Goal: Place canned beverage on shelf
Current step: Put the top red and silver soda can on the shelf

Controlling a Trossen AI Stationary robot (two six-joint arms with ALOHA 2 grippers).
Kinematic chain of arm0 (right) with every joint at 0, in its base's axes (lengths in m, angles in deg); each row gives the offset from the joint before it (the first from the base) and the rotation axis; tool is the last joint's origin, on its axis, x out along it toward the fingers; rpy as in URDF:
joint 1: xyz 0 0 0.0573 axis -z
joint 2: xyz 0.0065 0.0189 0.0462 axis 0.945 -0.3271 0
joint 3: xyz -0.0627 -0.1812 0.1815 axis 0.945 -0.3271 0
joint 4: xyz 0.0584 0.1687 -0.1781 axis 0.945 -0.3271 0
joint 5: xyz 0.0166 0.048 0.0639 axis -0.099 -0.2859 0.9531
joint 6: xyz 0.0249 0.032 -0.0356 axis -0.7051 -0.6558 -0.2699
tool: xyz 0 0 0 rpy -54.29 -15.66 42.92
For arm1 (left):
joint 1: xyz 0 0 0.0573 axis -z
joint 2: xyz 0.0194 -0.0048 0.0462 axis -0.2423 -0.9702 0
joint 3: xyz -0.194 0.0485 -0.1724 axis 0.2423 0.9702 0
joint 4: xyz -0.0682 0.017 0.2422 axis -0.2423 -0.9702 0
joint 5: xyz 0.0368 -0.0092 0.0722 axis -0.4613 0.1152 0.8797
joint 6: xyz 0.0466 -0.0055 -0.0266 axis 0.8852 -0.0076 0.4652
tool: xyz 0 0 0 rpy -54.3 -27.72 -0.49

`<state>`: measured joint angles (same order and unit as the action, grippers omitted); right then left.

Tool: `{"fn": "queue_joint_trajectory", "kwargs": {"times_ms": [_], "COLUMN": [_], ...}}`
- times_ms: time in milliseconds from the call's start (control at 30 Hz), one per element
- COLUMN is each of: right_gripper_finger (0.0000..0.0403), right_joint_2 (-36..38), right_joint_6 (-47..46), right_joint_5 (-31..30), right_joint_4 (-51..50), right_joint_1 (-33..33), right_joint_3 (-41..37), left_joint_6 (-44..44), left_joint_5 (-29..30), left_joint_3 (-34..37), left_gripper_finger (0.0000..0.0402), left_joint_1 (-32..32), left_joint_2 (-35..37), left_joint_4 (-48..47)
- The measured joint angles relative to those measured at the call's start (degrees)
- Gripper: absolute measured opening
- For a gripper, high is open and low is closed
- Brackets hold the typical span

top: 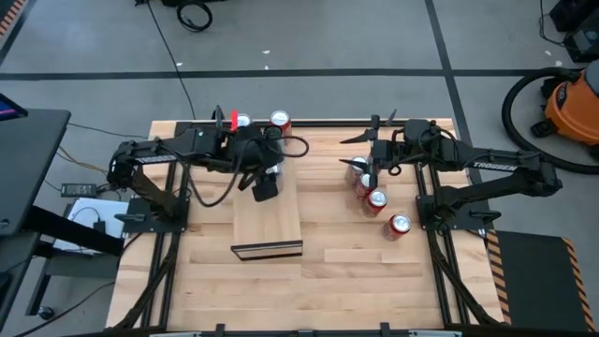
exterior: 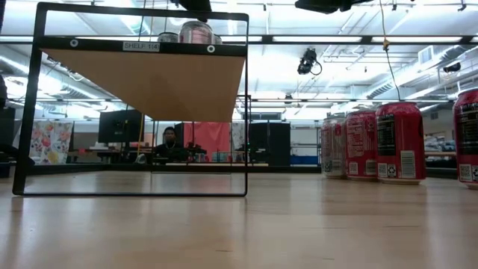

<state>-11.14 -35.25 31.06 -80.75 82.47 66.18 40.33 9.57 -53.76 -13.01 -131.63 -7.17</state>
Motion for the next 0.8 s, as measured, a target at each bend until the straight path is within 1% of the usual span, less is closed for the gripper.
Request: {"fn": "queue_joint_trajectory", "kwargs": {"times_ms": [100,200,367,567,800], "right_gripper_finger": [0.0221,0.0221,0.0221,0.0221,0.0221], "right_joint_2": [0.0,-0.02,0.0,0.0,0.0], "right_joint_6": [0.0,0.0,0.0,-0.02,-0.02], "right_joint_5": [0.08,0.3,0.36,0.36,0.36], "right_joint_4": [0.1,0.24,0.94,0.98,1.01], "right_joint_1": [0.01,0.01,0.05,0.05,0.07], "right_joint_3": [-0.2,-0.65,-0.85,-0.9,-0.9], "left_joint_6": [1.27,1.33,0.78,0.18,-1.38], "left_joint_5": [-1.38,-1.65,-1.91,-4.31,-5.23], "left_joint_3": [-0.02,-0.02,-0.04,-0.04,-0.19], "left_gripper_finger": [0.0312,0.0321,0.0323,0.0323,0.0323], "left_joint_1": [0.0,-0.26,-1.23,-1.61,-1.62], "left_joint_2": [-1.36,-2.31,-3.15,-3.03,-3.93], "left_joint_4": [-0.57,-2.2,-4.31,-5.17,-6.01]}}
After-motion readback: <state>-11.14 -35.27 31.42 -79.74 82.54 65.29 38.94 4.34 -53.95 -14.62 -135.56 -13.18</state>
